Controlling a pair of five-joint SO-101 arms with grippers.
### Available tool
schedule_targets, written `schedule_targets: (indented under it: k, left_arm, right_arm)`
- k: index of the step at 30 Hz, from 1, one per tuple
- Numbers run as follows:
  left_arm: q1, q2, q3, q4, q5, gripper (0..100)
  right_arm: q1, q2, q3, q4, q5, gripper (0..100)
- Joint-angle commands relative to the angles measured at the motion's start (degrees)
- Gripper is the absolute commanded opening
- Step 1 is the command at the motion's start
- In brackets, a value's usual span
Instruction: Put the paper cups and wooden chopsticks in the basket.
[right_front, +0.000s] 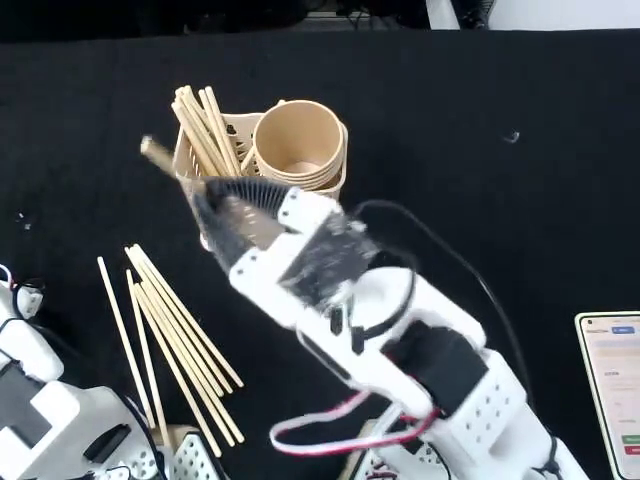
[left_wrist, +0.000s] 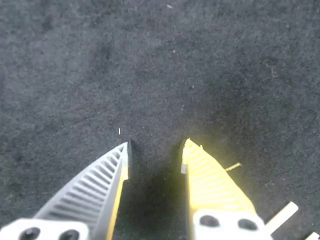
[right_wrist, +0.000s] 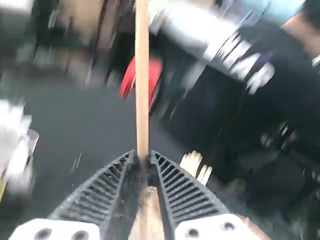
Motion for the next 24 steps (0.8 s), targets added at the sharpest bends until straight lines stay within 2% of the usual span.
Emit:
schedule_targets:
  k: [1,5,11,13,17,21,24]
  left_arm:
    - [0.66,-1.67,-0.92,0.26,-0.18,18]
    - [0.57,-1.67,-0.92,0.26,-0.18,18]
    - [0.66,-1.67,-0.92,0.26,-0.18,18]
    - [0.75,-1.67,-0.92,0.26,-0.18,18]
    - [0.75,-1.67,-0.92,0.26,-0.18,18]
    - [0.75,-1.67,-0.92,0.26,-0.18,18]
    - [0.75,-1.67,-0.92,0.26,-0.18,18]
  right_arm:
    - [4.84,1.89,2.15,-20.13,-7.65,1.1]
    - [8.18,7.52,4.26,-31.03,-12.04,1.1]
    - [9.76,18.77,4.26,-32.53,-11.78,1.5]
    - [9.93,21.14,4.18,-30.15,-11.78,6.8]
    - [9.58,21.41,4.09,-24.44,-11.78,26.2]
    - [9.76,15.16,3.21,-16.44,-11.78,24.7]
    - [7.91,8.4,3.82,-3.69,-12.04,19.1]
